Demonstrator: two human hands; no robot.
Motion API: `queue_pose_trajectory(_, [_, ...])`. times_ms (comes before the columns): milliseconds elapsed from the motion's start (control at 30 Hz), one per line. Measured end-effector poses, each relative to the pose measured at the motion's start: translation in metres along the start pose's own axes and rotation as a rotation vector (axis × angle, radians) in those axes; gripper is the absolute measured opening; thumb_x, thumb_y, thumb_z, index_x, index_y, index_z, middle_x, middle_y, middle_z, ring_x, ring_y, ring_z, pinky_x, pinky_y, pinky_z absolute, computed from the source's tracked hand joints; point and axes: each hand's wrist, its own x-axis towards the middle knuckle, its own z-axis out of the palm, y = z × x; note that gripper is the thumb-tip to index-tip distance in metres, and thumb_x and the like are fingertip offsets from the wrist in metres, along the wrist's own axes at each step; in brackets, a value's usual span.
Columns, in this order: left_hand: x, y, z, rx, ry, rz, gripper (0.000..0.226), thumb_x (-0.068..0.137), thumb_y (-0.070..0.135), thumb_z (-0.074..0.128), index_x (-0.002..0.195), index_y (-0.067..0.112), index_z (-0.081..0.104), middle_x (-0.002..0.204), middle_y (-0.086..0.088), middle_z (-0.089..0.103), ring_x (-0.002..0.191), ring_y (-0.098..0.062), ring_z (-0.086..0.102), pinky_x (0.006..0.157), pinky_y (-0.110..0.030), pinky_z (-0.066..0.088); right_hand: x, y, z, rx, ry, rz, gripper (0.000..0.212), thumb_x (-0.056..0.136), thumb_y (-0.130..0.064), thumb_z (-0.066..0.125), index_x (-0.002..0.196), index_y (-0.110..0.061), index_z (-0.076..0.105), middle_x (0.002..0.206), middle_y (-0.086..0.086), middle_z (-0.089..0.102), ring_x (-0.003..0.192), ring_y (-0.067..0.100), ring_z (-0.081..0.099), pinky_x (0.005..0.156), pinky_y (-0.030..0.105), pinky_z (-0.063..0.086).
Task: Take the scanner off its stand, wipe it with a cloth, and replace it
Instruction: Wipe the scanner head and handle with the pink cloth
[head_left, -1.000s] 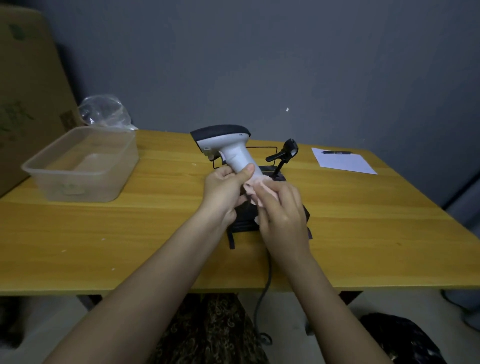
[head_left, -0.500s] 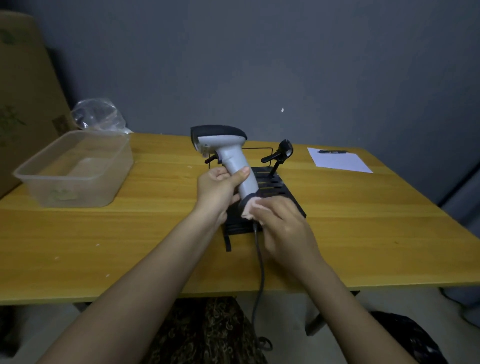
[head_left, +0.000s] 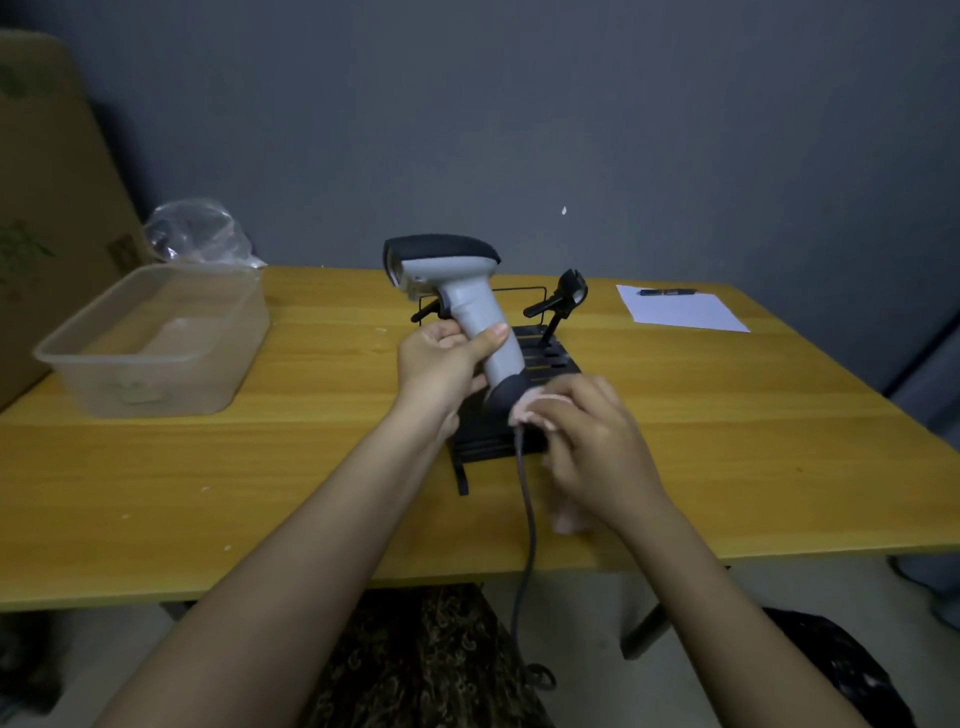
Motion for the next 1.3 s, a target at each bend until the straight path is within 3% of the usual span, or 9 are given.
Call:
queue_pose_trajectory(133, [0.003, 0.004, -0.002, 0.002, 0.006, -0.008, 0.04, 0.08, 0.009, 0.074, 0.113, -0.006, 0.059, 0.106, -0.018, 0.069, 0.092, -0.028, 0.07, 0.063, -0.029, 0.061, 0.003, -0.004, -0.005, 0.018, 0.07, -0.036, 0.027, 0.076, 0.011, 0.058, 0.094, -0.005, 0.07, 0.102, 0.015, 0.064, 0.095, 0.027, 0.051, 0.081, 0.029, 0.043])
queue_pose_trajectory(267, [0.002, 0.004, -0.002, 0.026, 0.001, 0.003, 0.044, 0.079, 0.01, 0.075, 0.117, -0.006, 0.058, 0.109, -0.02, 0.069, 0.095, -0.029, 0.07, 0.061, -0.028, 0.061, 0.015, 0.004, -0.009, 0.094, 0.168, 0.16, 0.023, 0.08, 0.008, 0.06, 0.094, -0.006, 0.071, 0.098, 0.012, 0.064, 0.091, 0.028, 0.055, 0.075, 0.04, 0.051])
queue_pose_trajectory(367, [0.002, 0.003, -0.001, 0.023, -0.006, -0.009, 0.044, 0.078, 0.011, 0.076, 0.115, -0.006, 0.06, 0.107, -0.022, 0.069, 0.083, -0.027, 0.071, 0.053, -0.027, 0.06, 0.017, -0.004, -0.006, 0.088, 0.108, -0.032, 0.03, 0.075, 0.013, 0.061, 0.097, -0.007, 0.068, 0.101, 0.016, 0.064, 0.096, 0.026, 0.051, 0.078, 0.035, 0.047])
queue_pose_trajectory(533, [0.002, -0.001, 0.002, 0.054, 0.015, 0.02, 0.03, 0.077, 0.012, 0.077, 0.101, 0.001, 0.063, 0.096, -0.014, 0.071, 0.081, -0.023, 0.072, 0.059, -0.027, 0.061, 0.026, -0.002, -0.005, -0.008, 0.202, 0.085, 0.026, 0.077, 0.011, 0.058, 0.095, -0.006, 0.067, 0.099, 0.017, 0.062, 0.092, 0.031, 0.05, 0.077, 0.026, 0.039])
queue_pose_trajectory(667, [0.003, -0.006, 0.004, 0.115, 0.042, 0.052, 0.019, 0.075, 0.014, 0.079, 0.08, 0.012, 0.061, 0.075, -0.004, 0.069, 0.056, -0.014, 0.068, 0.05, -0.026, 0.055, 0.015, -0.025, 0.014, -0.237, -0.025, -0.163, 0.021, 0.077, 0.006, 0.062, 0.095, -0.003, 0.067, 0.096, 0.016, 0.063, 0.09, 0.028, 0.048, 0.067, 0.037, 0.047])
queue_pose_trajectory(867, [-0.001, -0.024, 0.005, 0.127, 0.085, 0.014, 0.02, 0.075, 0.015, 0.079, 0.074, 0.013, 0.06, 0.076, -0.005, 0.069, 0.07, -0.02, 0.069, 0.058, -0.028, 0.056, 0.025, -0.013, -0.006, -0.384, -0.333, -0.46, 0.018, 0.071, -0.004, 0.057, 0.08, -0.01, 0.071, 0.085, 0.009, 0.063, 0.077, 0.027, 0.059, 0.056, 0.033, 0.048])
queue_pose_trajectory(967, [-0.004, -0.025, 0.011, 0.135, 0.064, 0.027, 0.02, 0.075, 0.015, 0.079, 0.074, 0.015, 0.059, 0.077, -0.005, 0.07, 0.069, -0.02, 0.069, 0.06, -0.031, 0.058, 0.03, -0.013, -0.01, -0.35, -0.372, -0.416, 0.015, 0.06, -0.003, 0.075, 0.072, -0.011, 0.07, 0.083, 0.009, 0.062, 0.076, 0.028, 0.058, 0.054, 0.033, 0.045])
queue_pose_trajectory(1167, [0.002, -0.02, 0.008, 0.069, 0.034, -0.015, 0.026, 0.073, 0.013, 0.08, 0.09, 0.005, 0.062, 0.095, -0.015, 0.072, 0.087, -0.027, 0.071, 0.071, -0.037, 0.061, 0.015, 0.007, -0.014, -0.161, -0.321, -0.33, 0.017, 0.076, -0.001, 0.064, 0.088, -0.012, 0.068, 0.093, 0.011, 0.061, 0.087, 0.028, 0.051, 0.064, 0.035, 0.045])
queue_pose_trajectory(1300, [0.003, -0.017, -0.002, 0.03, -0.094, -0.042, 0.024, 0.082, 0.015, 0.072, 0.102, 0.003, 0.065, 0.105, -0.015, 0.071, 0.092, -0.023, 0.071, 0.071, -0.029, 0.061, 0.028, 0.011, -0.026, 0.391, 0.037, 0.23, 0.02, 0.089, -0.005, 0.056, 0.089, -0.016, 0.072, 0.096, 0.006, 0.06, 0.094, 0.002, 0.054, 0.082, 0.012, 0.04])
